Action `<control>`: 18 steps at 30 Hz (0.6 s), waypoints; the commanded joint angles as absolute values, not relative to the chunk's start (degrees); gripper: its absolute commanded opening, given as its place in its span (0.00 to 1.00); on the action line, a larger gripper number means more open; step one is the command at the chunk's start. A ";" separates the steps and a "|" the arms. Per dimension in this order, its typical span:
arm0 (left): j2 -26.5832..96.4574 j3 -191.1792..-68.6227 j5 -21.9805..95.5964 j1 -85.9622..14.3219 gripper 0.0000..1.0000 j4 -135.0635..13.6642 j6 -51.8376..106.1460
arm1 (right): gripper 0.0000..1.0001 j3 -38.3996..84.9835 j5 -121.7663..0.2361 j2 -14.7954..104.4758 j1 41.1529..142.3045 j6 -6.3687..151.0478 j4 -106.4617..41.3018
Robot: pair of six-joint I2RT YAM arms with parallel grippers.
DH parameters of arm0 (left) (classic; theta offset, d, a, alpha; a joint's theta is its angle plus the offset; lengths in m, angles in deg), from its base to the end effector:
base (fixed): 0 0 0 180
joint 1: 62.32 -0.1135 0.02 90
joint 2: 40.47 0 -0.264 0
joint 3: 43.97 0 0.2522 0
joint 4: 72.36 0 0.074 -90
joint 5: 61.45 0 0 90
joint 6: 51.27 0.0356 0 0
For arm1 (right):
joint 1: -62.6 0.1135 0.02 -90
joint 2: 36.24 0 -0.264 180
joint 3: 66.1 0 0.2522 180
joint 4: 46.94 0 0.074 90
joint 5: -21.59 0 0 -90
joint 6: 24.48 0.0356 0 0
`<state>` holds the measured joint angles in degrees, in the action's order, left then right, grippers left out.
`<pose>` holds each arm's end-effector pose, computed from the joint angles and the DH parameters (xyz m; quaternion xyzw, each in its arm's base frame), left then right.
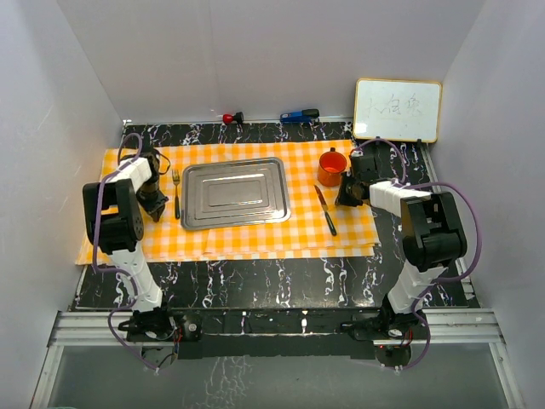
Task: Set the dinner table for one person
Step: Adjust the napkin at the center of the board.
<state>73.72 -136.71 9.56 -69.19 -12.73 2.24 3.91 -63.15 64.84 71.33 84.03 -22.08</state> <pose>0.3755 0.0569 0.1557 -0.3752 0.9090 0.1394 0.1162 0.3435 0.0561 0.1518 0.0680 0.9528 0.1116 0.2741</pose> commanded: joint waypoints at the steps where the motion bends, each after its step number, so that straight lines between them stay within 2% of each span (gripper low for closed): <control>1: 79.15 -131.93 -5.93 -75.76 0.00 -16.81 4.31 | 0.00 1.78 -68.70 69.42 70.25 82.43 -17.91; 8: 80.73 -134.15 -11.06 -75.83 0.00 -13.46 4.00 | 0.00 1.71 -69.17 69.50 70.28 82.54 -17.80; 18: 78.95 -134.46 -12.05 -78.01 0.00 -14.88 5.54 | 0.00 1.49 -69.64 68.92 70.24 82.27 -17.50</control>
